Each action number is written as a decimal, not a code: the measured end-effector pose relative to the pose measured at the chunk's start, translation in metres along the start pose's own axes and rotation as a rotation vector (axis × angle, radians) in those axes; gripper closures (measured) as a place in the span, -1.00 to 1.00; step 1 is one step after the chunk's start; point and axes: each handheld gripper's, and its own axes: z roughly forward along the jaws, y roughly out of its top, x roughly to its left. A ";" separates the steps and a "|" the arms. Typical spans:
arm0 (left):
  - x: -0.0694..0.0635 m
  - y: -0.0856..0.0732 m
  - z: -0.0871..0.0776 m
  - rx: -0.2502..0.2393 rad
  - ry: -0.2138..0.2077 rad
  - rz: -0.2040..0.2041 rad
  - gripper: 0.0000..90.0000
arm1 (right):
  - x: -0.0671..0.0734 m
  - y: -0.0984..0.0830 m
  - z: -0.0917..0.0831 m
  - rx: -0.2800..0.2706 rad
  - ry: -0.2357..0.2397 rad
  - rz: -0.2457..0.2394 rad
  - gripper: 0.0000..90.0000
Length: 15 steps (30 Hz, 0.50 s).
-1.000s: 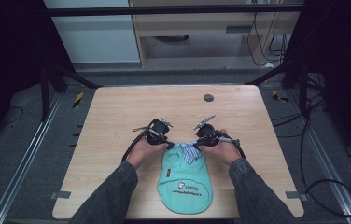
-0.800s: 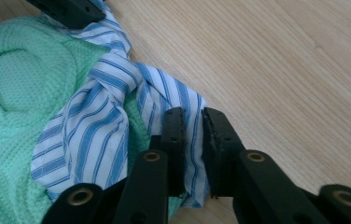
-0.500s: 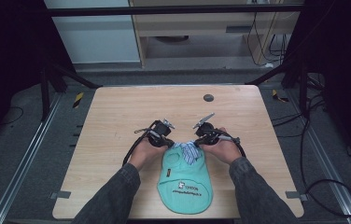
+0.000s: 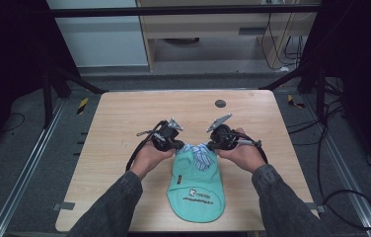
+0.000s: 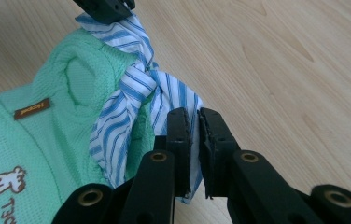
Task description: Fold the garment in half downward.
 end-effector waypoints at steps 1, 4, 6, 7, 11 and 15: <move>-0.001 0.002 -0.003 -0.007 0.004 0.006 0.92 | 0.000 0.001 -0.002 0.001 0.001 -0.004 0.84; -0.001 0.005 -0.008 -0.014 0.004 0.017 0.92 | 0.001 0.003 -0.007 0.000 -0.005 -0.016 0.84; -0.001 0.005 -0.009 -0.015 0.003 0.021 0.92 | 0.001 0.004 -0.008 -0.001 -0.007 -0.020 0.84; -0.001 0.007 -0.012 -0.014 0.004 0.026 0.92 | 0.001 0.005 -0.010 -0.001 -0.007 -0.027 0.85; -0.002 0.008 -0.015 -0.014 0.007 0.035 0.92 | 0.002 0.007 -0.012 0.000 -0.010 -0.040 0.85; -0.002 0.008 -0.017 -0.012 0.010 0.043 0.92 | 0.002 0.009 -0.013 0.005 -0.011 -0.046 0.85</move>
